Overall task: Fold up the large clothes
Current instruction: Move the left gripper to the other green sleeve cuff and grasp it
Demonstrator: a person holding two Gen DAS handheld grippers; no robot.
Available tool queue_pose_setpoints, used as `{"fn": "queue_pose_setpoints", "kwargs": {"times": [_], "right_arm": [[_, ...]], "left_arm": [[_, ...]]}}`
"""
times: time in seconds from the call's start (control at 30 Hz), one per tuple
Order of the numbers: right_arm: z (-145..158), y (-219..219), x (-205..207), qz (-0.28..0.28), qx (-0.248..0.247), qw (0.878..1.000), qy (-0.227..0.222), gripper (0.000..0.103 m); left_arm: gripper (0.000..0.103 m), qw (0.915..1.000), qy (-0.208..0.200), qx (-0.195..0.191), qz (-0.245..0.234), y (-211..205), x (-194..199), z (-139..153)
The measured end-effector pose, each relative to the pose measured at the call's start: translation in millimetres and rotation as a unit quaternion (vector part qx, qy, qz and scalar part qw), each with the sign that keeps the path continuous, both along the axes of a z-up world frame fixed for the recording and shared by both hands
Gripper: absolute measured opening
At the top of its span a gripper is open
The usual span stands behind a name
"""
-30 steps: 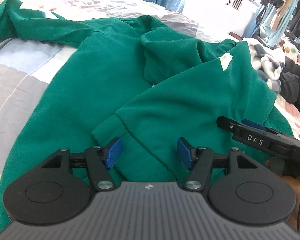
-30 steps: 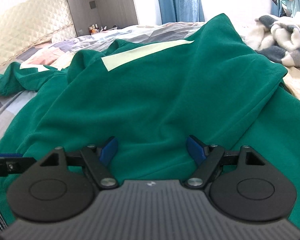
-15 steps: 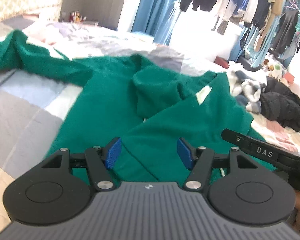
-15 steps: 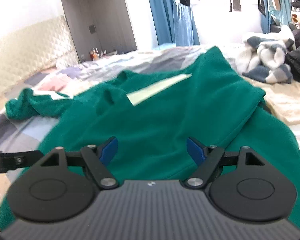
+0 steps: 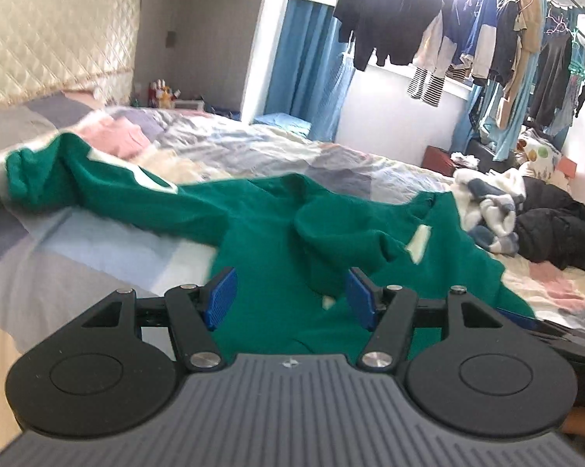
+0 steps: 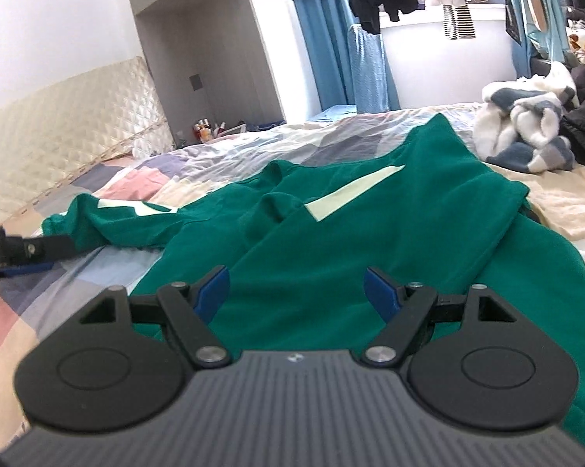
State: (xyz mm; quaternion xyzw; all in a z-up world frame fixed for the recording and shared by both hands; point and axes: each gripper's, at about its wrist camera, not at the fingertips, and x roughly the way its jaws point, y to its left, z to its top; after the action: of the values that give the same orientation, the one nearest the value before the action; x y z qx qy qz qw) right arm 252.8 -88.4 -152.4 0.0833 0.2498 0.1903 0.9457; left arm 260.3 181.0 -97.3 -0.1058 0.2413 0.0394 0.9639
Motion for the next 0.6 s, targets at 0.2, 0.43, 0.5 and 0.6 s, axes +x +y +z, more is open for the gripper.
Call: {"fn": "queue_pose_setpoints", "kwargs": {"times": [0.2, 0.43, 0.5, 0.6], "right_arm": [[-1.4, 18.2, 1.5, 0.010, -0.011, 1.000, 0.002, 0.078], [-5.8, 42.5, 4.0, 0.025, -0.020, 0.999, 0.002, 0.078], [-8.0, 46.8, 5.8, 0.027, -0.020, 0.999, 0.006, 0.078], [-12.3, 51.1, 8.7, 0.028, -0.023, 0.999, 0.016, 0.078]], "left_arm": [[0.068, 0.9997, 0.002, 0.017, 0.015, 43.1, 1.9, 5.0], [0.068, 0.9986, 0.015, 0.045, 0.024, 87.6, 18.5, -8.3], [0.068, 0.9978, 0.024, 0.053, 0.033, 99.8, 26.0, -14.8], [0.068, 0.9965, 0.037, 0.061, 0.044, 119.8, 39.1, -26.5]]}}
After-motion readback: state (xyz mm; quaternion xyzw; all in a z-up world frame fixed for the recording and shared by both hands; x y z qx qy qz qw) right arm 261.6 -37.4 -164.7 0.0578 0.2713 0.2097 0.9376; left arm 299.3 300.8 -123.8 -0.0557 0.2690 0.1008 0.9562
